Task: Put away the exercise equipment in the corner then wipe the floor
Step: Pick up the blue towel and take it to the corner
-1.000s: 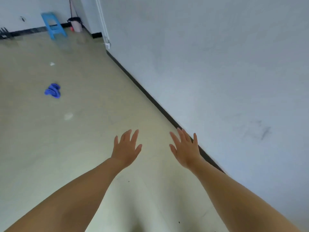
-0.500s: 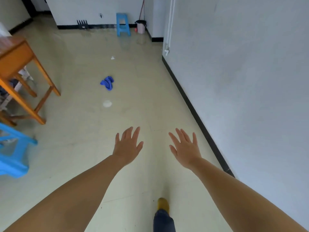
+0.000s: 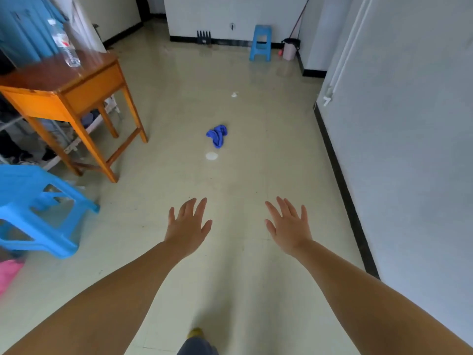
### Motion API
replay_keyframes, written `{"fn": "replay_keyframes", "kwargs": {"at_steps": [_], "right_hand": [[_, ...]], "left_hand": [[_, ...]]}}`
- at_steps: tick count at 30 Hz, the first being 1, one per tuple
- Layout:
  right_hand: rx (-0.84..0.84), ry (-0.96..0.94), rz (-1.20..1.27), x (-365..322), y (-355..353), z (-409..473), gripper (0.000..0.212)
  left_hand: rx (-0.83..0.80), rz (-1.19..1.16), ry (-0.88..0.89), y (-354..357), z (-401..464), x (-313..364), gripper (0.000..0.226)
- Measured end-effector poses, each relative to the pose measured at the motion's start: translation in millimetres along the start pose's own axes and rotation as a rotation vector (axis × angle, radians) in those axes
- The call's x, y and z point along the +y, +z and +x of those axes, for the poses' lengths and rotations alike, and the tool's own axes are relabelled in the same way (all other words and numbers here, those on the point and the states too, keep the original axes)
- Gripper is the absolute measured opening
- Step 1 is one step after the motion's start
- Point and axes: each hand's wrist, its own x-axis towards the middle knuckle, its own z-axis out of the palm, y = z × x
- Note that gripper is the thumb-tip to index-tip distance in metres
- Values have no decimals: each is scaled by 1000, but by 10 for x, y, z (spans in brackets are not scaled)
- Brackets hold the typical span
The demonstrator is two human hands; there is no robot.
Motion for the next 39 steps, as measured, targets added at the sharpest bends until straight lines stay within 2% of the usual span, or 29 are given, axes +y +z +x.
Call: {"fn": "replay_keyframes", "kwargs": {"at_steps": [7,14,18,22,30,33,39], "right_hand": [[18,-112,10,-709,-218,1910,54],[45,-125,50,-1253,-671,3517,57],[18,-115,-6,-1156,-717,4258,74],[-59,-25,-38,-894,-721,5119,55],[-88,-15,-83,-536,-964,7150,54],[-120,-56,-74,-556,-1136,7826,54],[-75,-105,-47,-687,-1279,9186,54]], "left_hand": [[33,-38,-137,-217,1409,-975,60],[14,-46,-78,-634,3019,-1733,60],[-16,-56,-38,-622,3796,-1882,60],[-51,-67,-5,-597,4706,-2047,61],[-57,-42,-83,-824,6806,-2403,60],[-83,-79,-81,-932,7438,-2520,60],[-106,-56,-57,-878,8862,-2798,60]]}}
